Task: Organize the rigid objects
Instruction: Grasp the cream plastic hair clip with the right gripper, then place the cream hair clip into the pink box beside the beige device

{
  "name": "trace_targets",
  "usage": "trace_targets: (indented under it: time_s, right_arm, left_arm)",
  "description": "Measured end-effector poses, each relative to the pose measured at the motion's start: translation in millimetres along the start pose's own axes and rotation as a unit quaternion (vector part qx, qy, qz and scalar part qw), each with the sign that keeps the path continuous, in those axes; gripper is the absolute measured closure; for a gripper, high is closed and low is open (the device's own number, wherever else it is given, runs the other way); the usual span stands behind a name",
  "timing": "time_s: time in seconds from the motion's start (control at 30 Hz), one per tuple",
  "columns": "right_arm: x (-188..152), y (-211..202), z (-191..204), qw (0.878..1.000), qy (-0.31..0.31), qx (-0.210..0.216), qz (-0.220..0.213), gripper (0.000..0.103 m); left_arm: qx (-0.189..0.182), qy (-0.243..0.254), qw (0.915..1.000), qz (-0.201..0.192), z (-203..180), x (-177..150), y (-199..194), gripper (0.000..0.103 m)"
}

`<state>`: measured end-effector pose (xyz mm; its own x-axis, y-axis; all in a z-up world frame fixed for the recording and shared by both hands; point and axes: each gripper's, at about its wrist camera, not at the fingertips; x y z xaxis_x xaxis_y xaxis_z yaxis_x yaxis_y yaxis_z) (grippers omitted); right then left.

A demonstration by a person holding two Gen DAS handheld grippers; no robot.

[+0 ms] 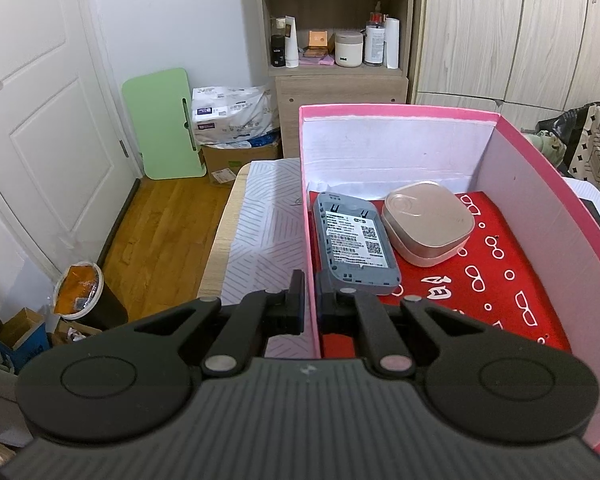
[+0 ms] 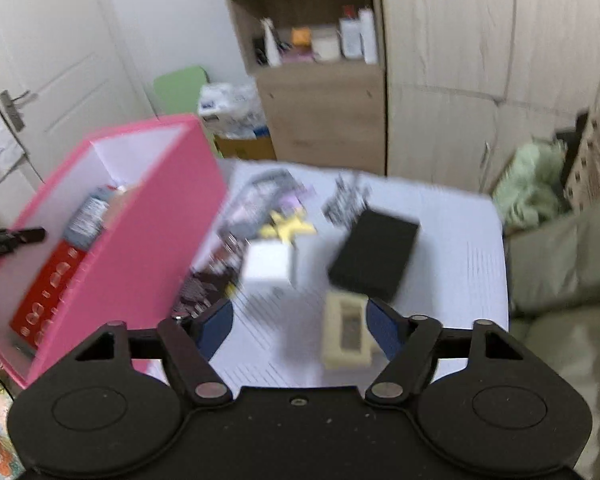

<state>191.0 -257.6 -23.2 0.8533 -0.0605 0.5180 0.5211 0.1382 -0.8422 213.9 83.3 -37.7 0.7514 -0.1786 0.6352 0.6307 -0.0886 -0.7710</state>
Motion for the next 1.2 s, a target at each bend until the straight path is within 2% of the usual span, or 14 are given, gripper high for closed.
trace_targets:
  time_s: [0.1,0.27,0.37,0.43,0.47,0.5,0.53,0.67,0.7,0.8,1.0,1.2]
  right_arm:
    - [-11.4,12.8,-4.2,1.000,-0.001,-0.008,0.008,0.038]
    - [-17.1,25.3,1.1,0.998,-0.042,-0.047,0.010,0.038]
    - [-17.0,32.3,3.2,0.997,-0.059,-0.054,0.016,0.039]
    - [-19.4,34.1,9.1,0.995,-0.075,-0.069,0.012,0.042]
    - [-20.8,35.4,13.5,0.992,-0.088,-0.087,0.010,0.054]
    - [-21.9,36.5,16.7,0.989,-0.097,-0.109,0.007,0.069]
    - [-22.3,36.9,19.4,0.985,-0.105,-0.133,0.006,0.070]
    - [-18.5,31.4,16.8,0.988,-0.082,-0.132,0.001,0.075]
    - [-17.9,29.6,15.8,0.989,-0.077,-0.130,-0.001,0.089]
    - [-16.0,24.0,14.8,0.993,-0.058,-0.107,0.002,0.090]
    - [-16.3,20.4,19.7,0.993,-0.058,-0.105,0.004,0.090]
    - [-11.5,0.5,21.0,0.995,-0.044,-0.091,-0.014,0.090]
  left_arm:
    - [-0.001,-0.001,1.0000,0.000,0.6,-0.2,-0.1,0.097]
    - [-0.004,-0.005,1.0000,0.000,1.0,-0.3,-1.0,0.097]
    - [-0.004,-0.005,1.0000,0.000,1.7,-0.1,-0.7,0.097]
    - [-0.004,-0.005,1.0000,0.000,2.0,-0.1,-0.7,0.097]
    - [-0.005,-0.006,1.0000,0.000,2.4,-0.1,-0.7,0.097]
    - [-0.005,-0.006,1.0000,0.000,1.5,0.0,-0.7,0.097]
    - [-0.007,-0.007,1.0000,0.000,1.6,0.0,-0.8,0.097]
    - [-0.009,-0.009,0.9999,-0.001,2.3,-0.4,-0.9,0.097]
    - [-0.011,-0.009,0.9999,-0.001,1.8,-0.3,-0.7,0.097]
    - [-0.009,-0.008,0.9999,-0.001,1.8,-0.4,-0.4,0.097]
    - [-0.014,-0.011,0.9998,-0.002,3.3,-1.3,-0.7,0.097]
    - [-0.014,-0.012,0.9998,-0.003,3.8,-1.3,-1.4,0.097]
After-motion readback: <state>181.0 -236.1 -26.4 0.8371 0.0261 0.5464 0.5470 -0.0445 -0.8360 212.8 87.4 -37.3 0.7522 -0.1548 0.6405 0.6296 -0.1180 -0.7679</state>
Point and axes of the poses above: each gripper's, at about its wrist camera, not at the fingertips, and y roughly the way its jaws point, z to its left, x to its top, and after that the axes turned 6 degrees about z, right-handed
